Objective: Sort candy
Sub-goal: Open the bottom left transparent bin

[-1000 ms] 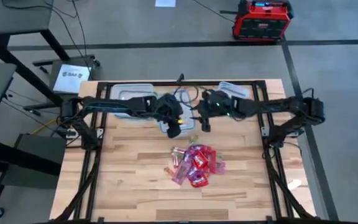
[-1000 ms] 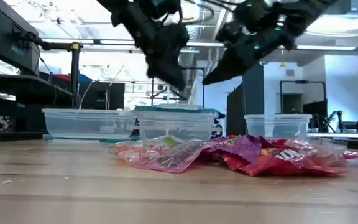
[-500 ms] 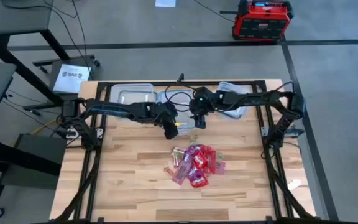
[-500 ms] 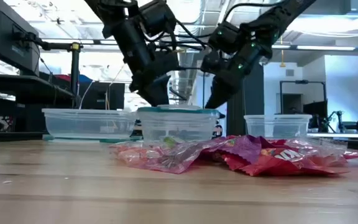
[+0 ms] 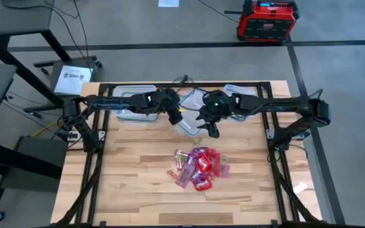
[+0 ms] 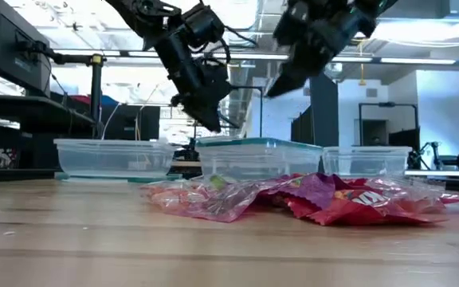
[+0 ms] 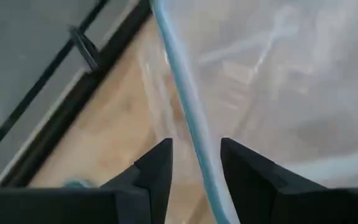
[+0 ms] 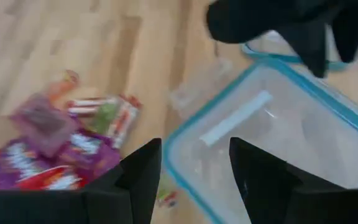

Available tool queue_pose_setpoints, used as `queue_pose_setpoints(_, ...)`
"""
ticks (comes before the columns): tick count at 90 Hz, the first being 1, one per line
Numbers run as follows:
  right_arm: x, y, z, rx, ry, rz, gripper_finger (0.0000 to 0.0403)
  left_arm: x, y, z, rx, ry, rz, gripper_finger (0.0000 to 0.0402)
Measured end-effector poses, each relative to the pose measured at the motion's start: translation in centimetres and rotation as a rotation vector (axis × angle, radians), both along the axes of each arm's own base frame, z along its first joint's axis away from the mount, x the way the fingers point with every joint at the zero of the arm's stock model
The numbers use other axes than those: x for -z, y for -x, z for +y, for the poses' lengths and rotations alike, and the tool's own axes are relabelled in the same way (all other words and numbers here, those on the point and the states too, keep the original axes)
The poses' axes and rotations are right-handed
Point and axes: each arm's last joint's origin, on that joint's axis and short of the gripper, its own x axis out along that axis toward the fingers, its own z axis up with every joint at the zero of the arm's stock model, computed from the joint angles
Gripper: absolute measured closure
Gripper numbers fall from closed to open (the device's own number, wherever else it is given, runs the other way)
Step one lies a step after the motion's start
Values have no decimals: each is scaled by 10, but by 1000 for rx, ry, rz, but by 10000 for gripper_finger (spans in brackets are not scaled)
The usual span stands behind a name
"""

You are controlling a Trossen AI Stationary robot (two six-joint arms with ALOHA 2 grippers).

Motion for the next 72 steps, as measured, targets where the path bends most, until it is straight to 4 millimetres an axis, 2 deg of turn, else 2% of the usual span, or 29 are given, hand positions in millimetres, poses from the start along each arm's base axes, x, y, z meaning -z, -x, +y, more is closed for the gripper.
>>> queue_pose_setpoints(9, 0, 14, -6, 104, 28, -7, 226, -14, -9, -9, 105, 61, -75, 279)
queue_pose_setpoints(21, 23, 22, -24, 228, 31, 19, 226, -14, -20, -22, 261, 181, -168, 279)
queue_pose_setpoints(37, 59, 17, -54, 344, -10, 65, 226, 17, -32, -30, 257, 252, -85, 279)
queue_pose_setpoints(47, 76, 16, -64, 373, -30, 121, 226, 35, -34, -33, 255, 280, 3, 279)
queue_pose_setpoints(59, 82, 14, -62, 374, -55, 156, 226, 42, -27, -31, 230, 257, 117, 279)
queue_pose_setpoints(72, 78, 8, -45, 311, -62, 136, 226, 42, -19, -23, 205, 198, 193, 279)
